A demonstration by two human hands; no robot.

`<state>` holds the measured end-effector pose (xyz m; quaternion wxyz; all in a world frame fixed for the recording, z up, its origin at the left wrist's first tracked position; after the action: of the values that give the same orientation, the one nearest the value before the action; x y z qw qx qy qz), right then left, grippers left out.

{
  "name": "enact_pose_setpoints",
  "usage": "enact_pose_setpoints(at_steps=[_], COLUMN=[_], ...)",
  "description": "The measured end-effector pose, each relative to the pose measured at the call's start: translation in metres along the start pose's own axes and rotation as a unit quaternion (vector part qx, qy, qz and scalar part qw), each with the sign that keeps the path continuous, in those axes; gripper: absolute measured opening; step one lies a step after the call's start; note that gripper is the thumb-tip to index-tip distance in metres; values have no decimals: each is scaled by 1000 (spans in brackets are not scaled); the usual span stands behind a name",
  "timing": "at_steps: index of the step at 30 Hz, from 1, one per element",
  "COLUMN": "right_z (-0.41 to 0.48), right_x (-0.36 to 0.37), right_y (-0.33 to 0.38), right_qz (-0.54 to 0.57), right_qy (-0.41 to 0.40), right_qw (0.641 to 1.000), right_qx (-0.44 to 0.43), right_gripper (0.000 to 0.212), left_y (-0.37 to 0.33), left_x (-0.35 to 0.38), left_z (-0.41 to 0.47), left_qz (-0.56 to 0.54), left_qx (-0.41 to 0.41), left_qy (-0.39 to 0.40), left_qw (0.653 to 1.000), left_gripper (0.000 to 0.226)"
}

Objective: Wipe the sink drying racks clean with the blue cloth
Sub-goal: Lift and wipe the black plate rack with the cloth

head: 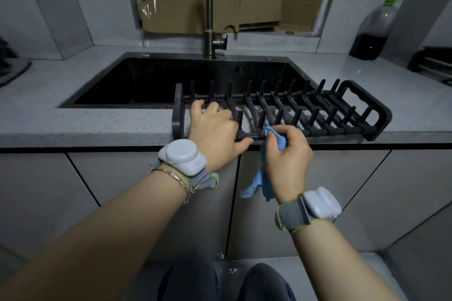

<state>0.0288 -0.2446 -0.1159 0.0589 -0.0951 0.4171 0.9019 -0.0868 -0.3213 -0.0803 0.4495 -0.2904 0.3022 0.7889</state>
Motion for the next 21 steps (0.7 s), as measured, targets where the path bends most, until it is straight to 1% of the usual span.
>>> enact_pose_setpoints(at_steps=[2, 5, 8, 10, 13, 15, 17, 19, 21], right_z=[-3, -18, -26, -22, -8, -4, -8, -16, -15], right_x=[4, 17, 22, 18, 8, 8, 14, 21, 20], right_y=[6, 20, 23, 19, 10, 13, 22, 31, 31], right_qz=[-13, -32, -24, -19, -28, -29, -38, -58, -75], right_qy=[12, 68, 116, 115, 72, 55, 76, 114, 127], right_qw=[1000, 994, 986, 986, 993, 995, 988, 976, 970], right_qx=[-11, -82, -117, -120, -86, -83, -126, -177, -191], right_gripper=[10, 23, 38, 36, 19, 17, 22, 31, 32], left_y=[-1, 0, 2, 1, 0, 1, 1, 0, 0], left_x=[-1, -3, -2, -3, -5, -2, -2, -3, -4], left_z=[0, 0, -3, -3, -2, -2, -2, -2, -2], left_qz=[-10, -18, -33, -34, -32, -36, -31, -33, -35], left_qx=[-5, -10, 5, 8, 6, -1, 1, 1, 6], left_qy=[6, 21, 56, 63, 77, 83, 65, 70, 68], left_qw=[1000, 1000, 998, 997, 996, 996, 997, 997, 997], left_gripper=[46, 49, 34, 30, 28, 28, 28, 28, 28])
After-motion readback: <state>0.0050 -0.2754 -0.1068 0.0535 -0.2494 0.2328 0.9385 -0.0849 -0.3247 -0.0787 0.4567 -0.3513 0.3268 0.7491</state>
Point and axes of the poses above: each hand's wrist, its own z-axis towards the middle knuckle, its own x-axis out of the palm, y = z × x, the point moved 5 cm from there along z, towards the middle knuckle, and after that the axes turned 1 degree about -y, right-handed, at the moved point
